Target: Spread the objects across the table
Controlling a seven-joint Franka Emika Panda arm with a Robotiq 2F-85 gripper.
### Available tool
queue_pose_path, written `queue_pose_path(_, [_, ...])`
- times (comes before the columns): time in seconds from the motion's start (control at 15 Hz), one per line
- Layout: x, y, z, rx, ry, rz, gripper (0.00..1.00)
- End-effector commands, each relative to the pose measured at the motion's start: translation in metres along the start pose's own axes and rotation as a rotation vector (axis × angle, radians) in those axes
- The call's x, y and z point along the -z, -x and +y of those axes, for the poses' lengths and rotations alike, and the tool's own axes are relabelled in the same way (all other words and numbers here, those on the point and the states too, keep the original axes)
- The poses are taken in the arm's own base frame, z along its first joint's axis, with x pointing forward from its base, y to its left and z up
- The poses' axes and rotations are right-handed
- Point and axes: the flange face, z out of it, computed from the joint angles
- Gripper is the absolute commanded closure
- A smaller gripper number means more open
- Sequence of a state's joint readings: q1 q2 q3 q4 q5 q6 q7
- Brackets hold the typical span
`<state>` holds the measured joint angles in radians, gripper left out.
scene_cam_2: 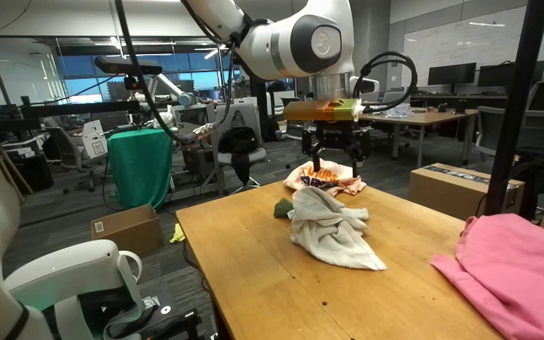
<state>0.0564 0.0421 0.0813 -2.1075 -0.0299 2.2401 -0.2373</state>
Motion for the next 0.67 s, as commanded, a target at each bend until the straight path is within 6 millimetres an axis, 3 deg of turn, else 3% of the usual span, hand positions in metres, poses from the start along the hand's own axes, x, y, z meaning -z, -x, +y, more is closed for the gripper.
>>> queue_pose_path(0.0, [-0.014,-0.006,-0.017,0.054,-0.034,-0.01,0.0])
queue_pose_path(0.6, [-0.059,-0.019,-0.051,0.12,-0.056,-0.088,0.0])
